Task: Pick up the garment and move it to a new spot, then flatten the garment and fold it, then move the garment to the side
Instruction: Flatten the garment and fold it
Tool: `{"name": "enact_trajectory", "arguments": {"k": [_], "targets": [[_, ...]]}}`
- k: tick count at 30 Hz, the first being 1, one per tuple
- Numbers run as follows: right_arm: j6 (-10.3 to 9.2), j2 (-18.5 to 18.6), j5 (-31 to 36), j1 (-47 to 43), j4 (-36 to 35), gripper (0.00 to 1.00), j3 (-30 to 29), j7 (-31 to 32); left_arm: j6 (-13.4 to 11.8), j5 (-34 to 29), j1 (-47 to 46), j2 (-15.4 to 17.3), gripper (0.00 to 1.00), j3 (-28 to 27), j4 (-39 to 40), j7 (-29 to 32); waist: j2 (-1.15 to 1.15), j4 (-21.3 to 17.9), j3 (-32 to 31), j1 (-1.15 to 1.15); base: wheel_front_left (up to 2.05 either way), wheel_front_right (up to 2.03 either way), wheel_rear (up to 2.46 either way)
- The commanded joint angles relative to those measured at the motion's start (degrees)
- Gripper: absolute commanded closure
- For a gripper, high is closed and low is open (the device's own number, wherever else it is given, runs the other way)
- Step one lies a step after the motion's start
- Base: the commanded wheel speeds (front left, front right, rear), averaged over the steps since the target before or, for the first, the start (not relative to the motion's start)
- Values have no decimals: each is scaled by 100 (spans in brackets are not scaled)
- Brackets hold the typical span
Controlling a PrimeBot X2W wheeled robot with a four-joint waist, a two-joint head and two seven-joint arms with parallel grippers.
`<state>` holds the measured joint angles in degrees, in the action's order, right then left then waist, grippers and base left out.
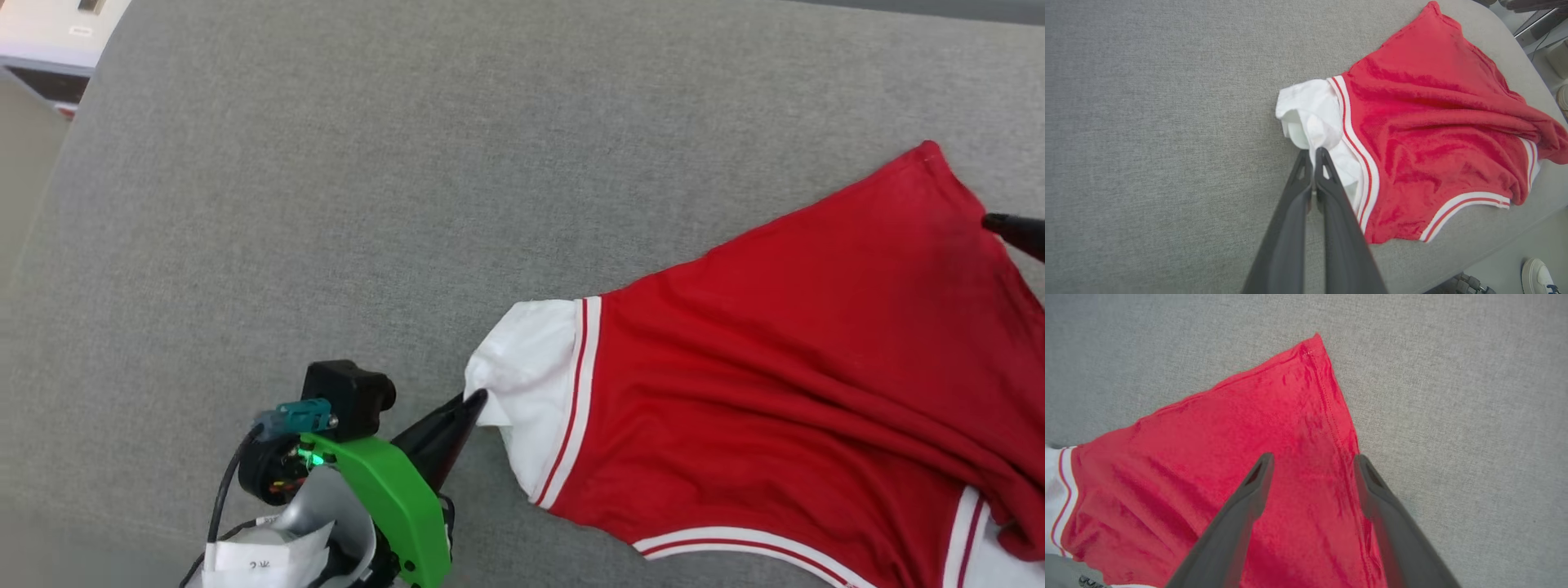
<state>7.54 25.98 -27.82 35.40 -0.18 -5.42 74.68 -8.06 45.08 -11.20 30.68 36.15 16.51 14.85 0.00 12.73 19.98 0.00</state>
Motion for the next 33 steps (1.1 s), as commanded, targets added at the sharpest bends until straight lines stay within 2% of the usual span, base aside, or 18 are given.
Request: {"name": "enact_trajectory", "arguments": {"k": [1, 6, 13, 26, 27, 28, 33], "targets": [[-5, 48, 109, 203, 166, 0, 56, -1, 41, -36, -125, -31, 100, 36, 40, 35, 0, 429, 463, 0, 0, 0, 0], [-5, 169, 249, 692, 633, 0, 193, -114, 117, -67, -271, -84, 100, 80, 80, 32, 0, 647, 704, 0, 0, 0, 0], [-5, 364, 410, 1000, 965, 0, 380, -151, 203, -101, -412, -372, 100, 204, -47, -135, 0, 853, 996, 0, 0, 0, 0], [-5, 570, 371, 656, 1244, 0, 891, -216, 360, -99, -561, -532, 100, 263, -370, -327, 0, 952, 1126, 0, 0, 0, 0], [-5, 586, 338, 616, 1260, 56, 939, -205, 370, -91, -566, -544, 100, 269, -396, -334, 0, 954, 1113, 0, 0, 0, 0], [-5, 600, 311, 591, 1265, 100, 977, -207, 380, -84, -569, -550, 100, 273, -420, -340, 0, 955, 1097, 0, 0, 0, 0], [-5, 628, 234, 537, 1314, 100, 1059, -521, 395, -19, -549, -565, 100, 260, -536, -366, 0, 924, 916, 0, 0, 0, 0]]}}
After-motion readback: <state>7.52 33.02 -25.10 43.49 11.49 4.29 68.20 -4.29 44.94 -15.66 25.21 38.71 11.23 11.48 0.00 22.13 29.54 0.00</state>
